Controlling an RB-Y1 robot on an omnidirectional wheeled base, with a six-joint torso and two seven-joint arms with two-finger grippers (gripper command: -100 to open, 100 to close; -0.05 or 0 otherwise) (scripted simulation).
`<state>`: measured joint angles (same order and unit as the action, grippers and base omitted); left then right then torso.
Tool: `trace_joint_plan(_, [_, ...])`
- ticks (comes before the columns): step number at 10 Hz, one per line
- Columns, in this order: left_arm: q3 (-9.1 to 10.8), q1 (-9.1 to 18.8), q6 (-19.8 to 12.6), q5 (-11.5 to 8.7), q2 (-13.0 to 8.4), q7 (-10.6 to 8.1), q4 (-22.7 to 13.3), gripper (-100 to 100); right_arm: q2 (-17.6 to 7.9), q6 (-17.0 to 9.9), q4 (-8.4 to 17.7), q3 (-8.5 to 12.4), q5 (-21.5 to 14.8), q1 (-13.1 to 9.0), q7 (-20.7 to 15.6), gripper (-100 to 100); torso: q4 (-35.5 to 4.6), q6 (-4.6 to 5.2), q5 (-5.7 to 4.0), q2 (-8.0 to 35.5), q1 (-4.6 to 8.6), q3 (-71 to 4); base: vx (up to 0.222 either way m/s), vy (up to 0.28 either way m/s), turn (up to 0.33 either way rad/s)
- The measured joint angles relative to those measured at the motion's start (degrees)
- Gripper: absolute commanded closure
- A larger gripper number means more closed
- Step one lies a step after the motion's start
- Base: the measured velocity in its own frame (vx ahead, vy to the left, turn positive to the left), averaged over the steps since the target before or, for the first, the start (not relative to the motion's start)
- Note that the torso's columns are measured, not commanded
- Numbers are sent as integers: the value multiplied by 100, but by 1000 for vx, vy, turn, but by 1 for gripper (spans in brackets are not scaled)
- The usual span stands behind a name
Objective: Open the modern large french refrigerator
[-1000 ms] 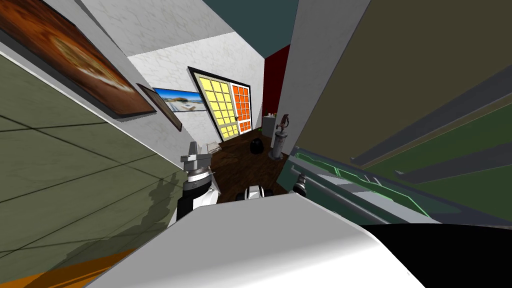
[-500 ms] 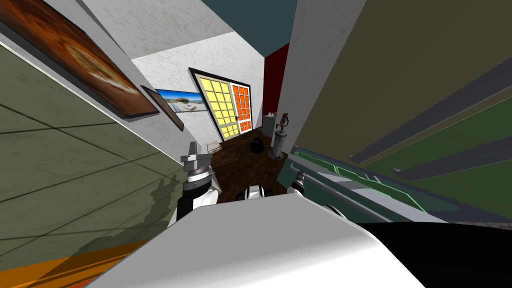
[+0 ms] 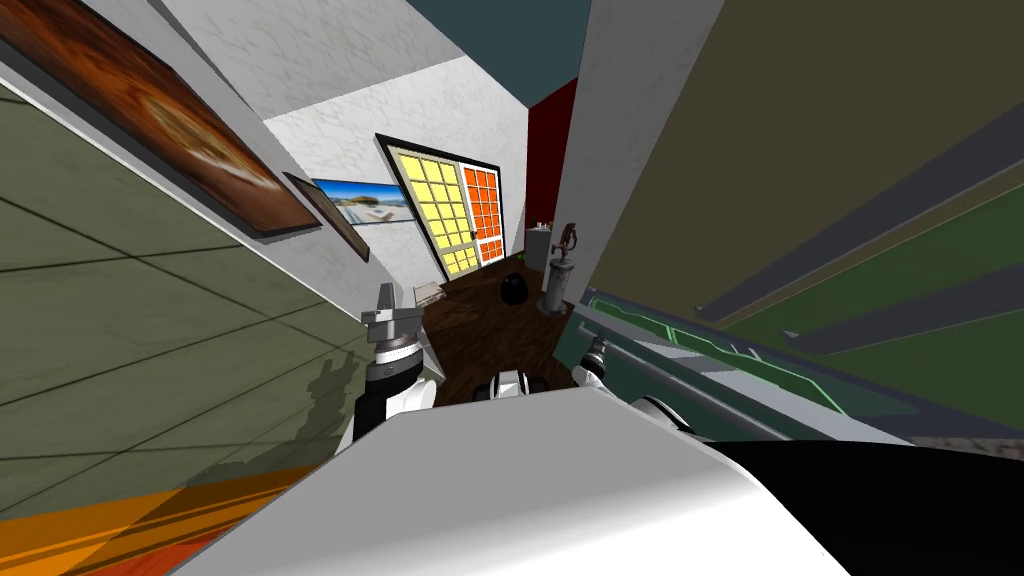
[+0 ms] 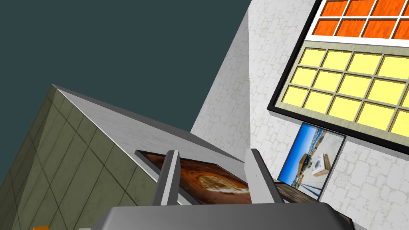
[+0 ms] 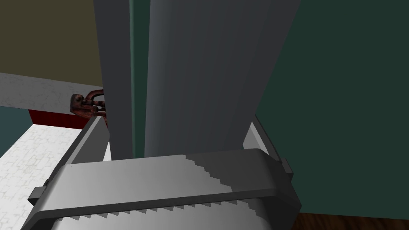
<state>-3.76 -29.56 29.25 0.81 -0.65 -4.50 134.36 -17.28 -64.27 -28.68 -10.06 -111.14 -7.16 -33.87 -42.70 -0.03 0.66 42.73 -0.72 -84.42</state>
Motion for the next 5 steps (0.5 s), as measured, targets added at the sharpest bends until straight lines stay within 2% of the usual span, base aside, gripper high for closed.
trace_joint_plan(2, [0,0,0,0,0,0,0,0,-36,-50,-118,-258,359,-48,-165,-100,-11,-7,12,5,-6,0,-61,-12,6])
trace_joint_plan(3, [0,0,0,0,0,0,0,0,-101,-13,-492,-403,575,85,-410,-100,-16,-5,21,13,-22,5,-22,-5,17])
trace_joint_plan(4, [0,0,0,0,0,0,0,0,-110,-17,-445,-492,764,20,-460,-100,-8,3,17,2,-21,0,-51,4,11])
trace_joint_plan(5, [0,0,0,0,0,0,0,0,-164,-65,-158,-679,934,-207,-410,-100,-21,-5,30,9,-24,0,-56,-6,-1])
